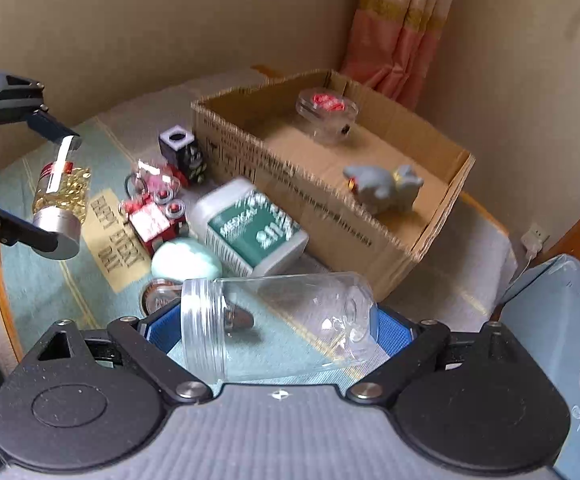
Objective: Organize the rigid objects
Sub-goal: 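Lower capsule bottle and clear jar into the box and open both tools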
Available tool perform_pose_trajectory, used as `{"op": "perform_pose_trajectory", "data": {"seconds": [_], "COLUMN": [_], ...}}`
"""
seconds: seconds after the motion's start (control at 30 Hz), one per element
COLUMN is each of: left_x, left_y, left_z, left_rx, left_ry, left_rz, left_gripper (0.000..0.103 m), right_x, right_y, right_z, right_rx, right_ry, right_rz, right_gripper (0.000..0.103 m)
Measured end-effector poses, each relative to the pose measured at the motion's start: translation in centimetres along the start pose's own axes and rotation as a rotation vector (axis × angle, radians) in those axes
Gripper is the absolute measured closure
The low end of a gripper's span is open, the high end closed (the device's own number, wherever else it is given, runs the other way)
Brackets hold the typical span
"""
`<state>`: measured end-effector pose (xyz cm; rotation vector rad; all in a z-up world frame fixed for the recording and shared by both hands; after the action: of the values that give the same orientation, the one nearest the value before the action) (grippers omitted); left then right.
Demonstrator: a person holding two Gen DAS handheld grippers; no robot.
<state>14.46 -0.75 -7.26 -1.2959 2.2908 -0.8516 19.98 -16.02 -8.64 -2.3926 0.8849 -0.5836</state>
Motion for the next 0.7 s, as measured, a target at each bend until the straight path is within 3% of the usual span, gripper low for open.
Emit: {"op": "perform_pose_trajectory", "data": {"seconds": [0.3, 0.43, 0.7], "left_x": [-3.0, -4.6, -7.2], "left_y": [-8.9, -12.1, -14.2], "left_z": [0.8, 2.8, 7.2], "left_rx": [0.092, 0.086, 0.039], "left_ry": [-0.039, -0.044, -0.065], "left_rz": [0.041, 0.031, -0.005], "left_gripper": [0.010, 0.010, 0.010], "right_x": [2.3, 4.2, 9.5], "right_y": [-5.3, -7.7, -11.6], "right_z": [-1.0, -0.2, 4.0], "right_rx": [0.082, 0.096, 0.077], "right_ry": [0.015, 0.030, 0.070], "right_rz": [0.031, 0.059, 0.143], "right_gripper": [0.005, 0.005, 0.005]}}
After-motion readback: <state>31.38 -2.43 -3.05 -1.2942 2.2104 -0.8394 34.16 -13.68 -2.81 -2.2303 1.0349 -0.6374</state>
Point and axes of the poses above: each gripper's, at about its wrist camera, not at the fingertips, and z roughly the way its jaws point, x to its right, y to its underside, the point moved 10 cm from there along z, roughly the way its jaws point, and after that the axes turned 3 degrees about y, right-handed, at the moved point
